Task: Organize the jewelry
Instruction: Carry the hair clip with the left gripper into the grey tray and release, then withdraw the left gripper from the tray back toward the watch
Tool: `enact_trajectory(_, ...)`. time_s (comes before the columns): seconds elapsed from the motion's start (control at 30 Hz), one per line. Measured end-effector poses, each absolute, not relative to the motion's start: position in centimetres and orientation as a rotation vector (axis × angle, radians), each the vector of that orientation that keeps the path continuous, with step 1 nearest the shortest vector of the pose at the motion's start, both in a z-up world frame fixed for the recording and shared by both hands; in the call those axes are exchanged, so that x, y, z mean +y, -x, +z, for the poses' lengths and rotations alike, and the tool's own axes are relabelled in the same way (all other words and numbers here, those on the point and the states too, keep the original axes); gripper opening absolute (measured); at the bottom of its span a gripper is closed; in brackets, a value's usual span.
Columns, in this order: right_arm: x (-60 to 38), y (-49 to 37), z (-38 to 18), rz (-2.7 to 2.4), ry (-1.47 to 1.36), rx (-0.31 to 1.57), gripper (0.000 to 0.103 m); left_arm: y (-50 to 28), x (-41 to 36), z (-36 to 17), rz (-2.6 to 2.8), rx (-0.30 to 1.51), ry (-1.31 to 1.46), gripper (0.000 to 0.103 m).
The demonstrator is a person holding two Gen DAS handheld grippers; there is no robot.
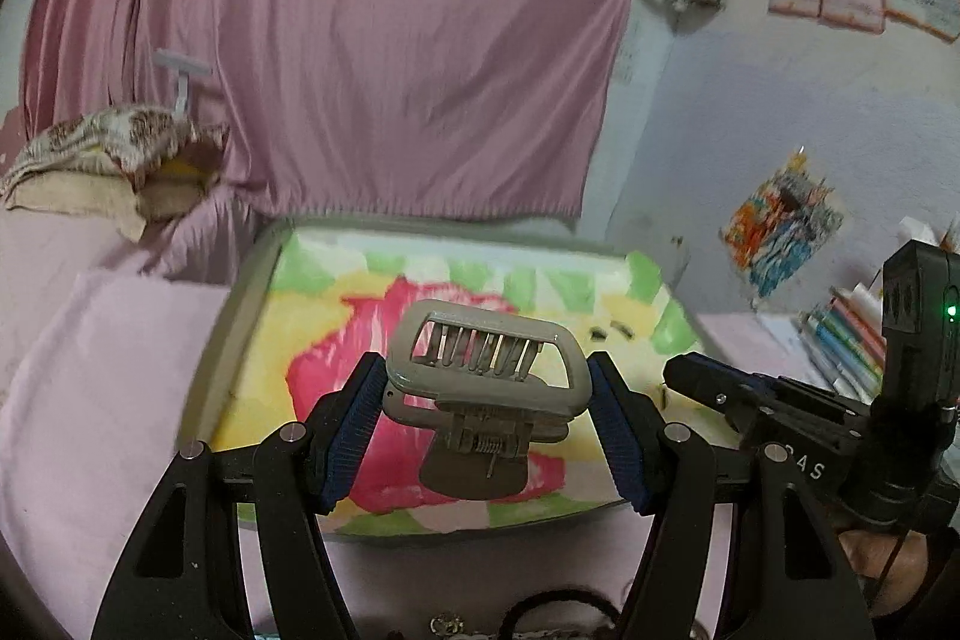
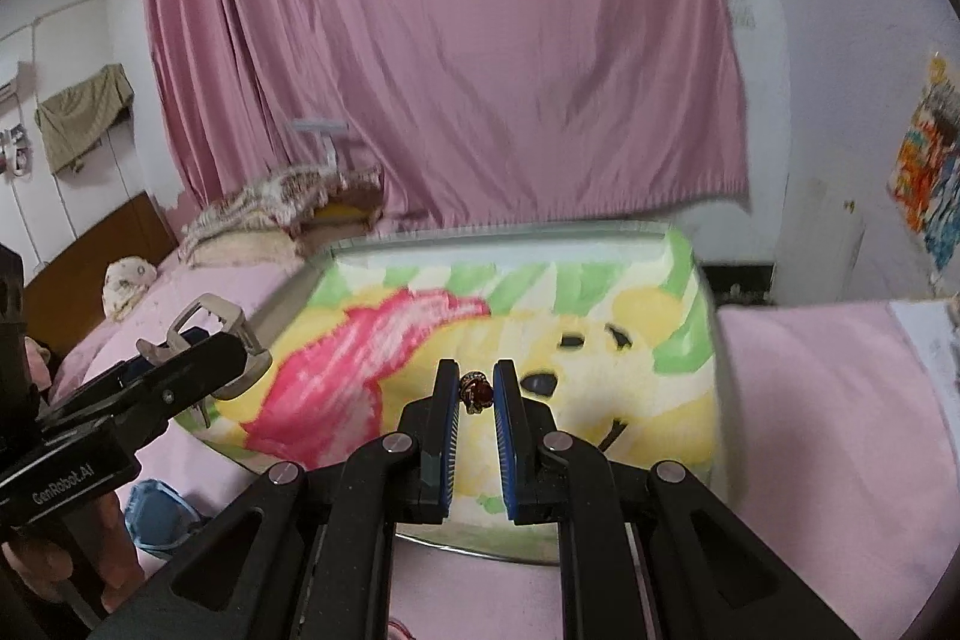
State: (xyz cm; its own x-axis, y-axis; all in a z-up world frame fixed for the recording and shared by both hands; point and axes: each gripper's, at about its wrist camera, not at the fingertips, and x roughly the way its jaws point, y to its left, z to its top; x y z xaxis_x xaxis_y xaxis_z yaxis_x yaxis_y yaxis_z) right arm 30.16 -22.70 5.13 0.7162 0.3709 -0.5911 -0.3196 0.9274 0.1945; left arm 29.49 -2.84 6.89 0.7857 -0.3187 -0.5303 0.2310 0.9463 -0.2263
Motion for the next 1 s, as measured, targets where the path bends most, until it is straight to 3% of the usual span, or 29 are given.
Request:
enact_trajectory(0.33,-22.5,-32.4,1.8,0.387,-0.069,0.854,0.011,-32.0,-3.8,2.6,-0.268,0.808,0.121,0.061)
enact_trajectory(0.63,-22.6,-32.2,1.4,0.365,-0.044,0.893,0.012,-32.5,-4.5,1.6,-0.254,0.856,0.070,0.061)
enact_trajectory(0.77,-23.0,-31.8,2.2,0.367,-0.070,0.848,0.028,-31.8,-3.9,2.4,-0.266,0.832,0.105,0.061)
enact_trajectory(0.9,-23.7,-30.0,3.9,0.352,-0.082,0.758,0.036,-30.2,-3.1,3.7,-0.272,0.775,0.153,0.062)
enact_trajectory(1.0,-24.2,-28.1,5.4,0.342,-0.089,0.676,0.047,-28.3,-2.5,4.7,-0.265,0.719,0.166,0.066)
